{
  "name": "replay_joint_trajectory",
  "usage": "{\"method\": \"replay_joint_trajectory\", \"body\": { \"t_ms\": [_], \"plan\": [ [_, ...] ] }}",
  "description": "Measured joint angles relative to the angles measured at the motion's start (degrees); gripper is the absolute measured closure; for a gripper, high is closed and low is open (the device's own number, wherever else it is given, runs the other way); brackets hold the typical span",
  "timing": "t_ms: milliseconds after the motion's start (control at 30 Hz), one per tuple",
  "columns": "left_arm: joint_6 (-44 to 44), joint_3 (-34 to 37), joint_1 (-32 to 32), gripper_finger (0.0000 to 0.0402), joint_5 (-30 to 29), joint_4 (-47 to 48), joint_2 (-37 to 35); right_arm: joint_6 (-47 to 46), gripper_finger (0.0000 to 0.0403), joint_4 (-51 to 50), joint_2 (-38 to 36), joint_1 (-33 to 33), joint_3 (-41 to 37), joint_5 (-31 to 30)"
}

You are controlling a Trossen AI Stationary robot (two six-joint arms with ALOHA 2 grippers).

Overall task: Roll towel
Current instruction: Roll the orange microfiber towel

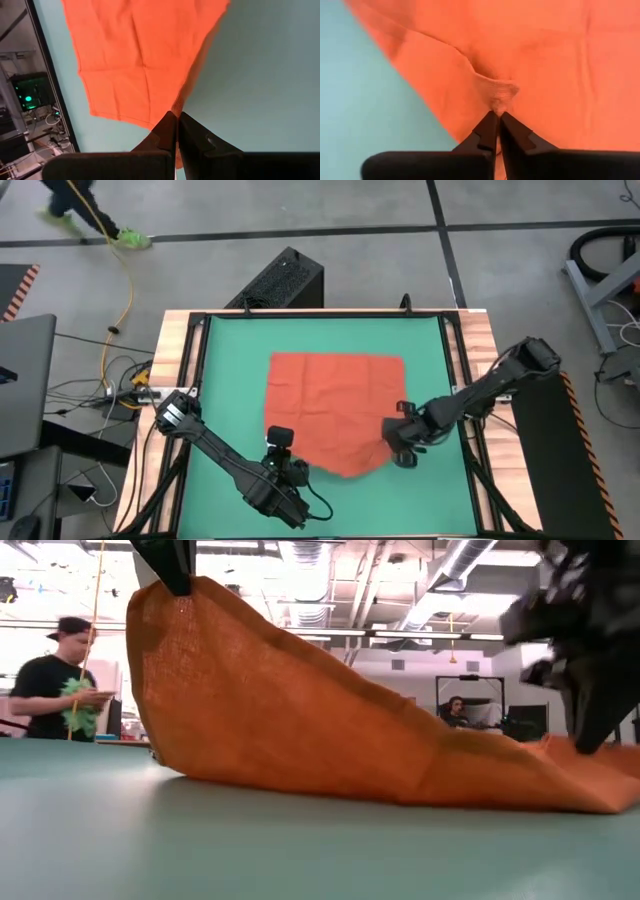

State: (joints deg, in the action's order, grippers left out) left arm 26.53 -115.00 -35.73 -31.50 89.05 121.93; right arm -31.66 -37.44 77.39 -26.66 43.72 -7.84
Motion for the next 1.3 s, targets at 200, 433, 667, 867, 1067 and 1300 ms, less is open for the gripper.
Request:
{"method": "replay_joint_trajectory", "body": {
  "t_ms": [200, 433, 667, 867, 1067, 1300],
  "plan": [
    [0.1, 0.0, 0.0, 0.0401, -0.8, 0.0, 0.0, -2.0, 0.0333, 5.2, -2.0, -8.1, 0.0, -4.0],
    [0.1, 0.0, 0.0, 0.0401, -1.6, 0.1, 0.0, -9.0, 0.0308, 6.1, 4.3, -16.0, 0.0, -8.5],
    [0.1, 0.0, 0.0, 0.0401, -2.2, 0.1, 0.0, -13.0, 0.0249, 16.1, 12.9, -22.3, 0.0, -12.1],
    [-0.6, 0.0, 0.0, 0.0401, -2.2, 0.1, 0.0, -12.6, 0.0213, 12.3, 14.1, -21.5, 2.2, -16.4],
    [-0.4, 0.0, 0.0, 0.0401, -2.2, 0.0, 0.0, 2.0, 0.0212, 9.6, 9.5, -16.1, 5.9, -16.5],
    [0.0, 0.0, -0.1, 0.0401, -1.4, 0.2, 0.0, 6.6, 0.0227, 5.2, 5.3, -9.8, 6.0, -5.5]
  ]
}}
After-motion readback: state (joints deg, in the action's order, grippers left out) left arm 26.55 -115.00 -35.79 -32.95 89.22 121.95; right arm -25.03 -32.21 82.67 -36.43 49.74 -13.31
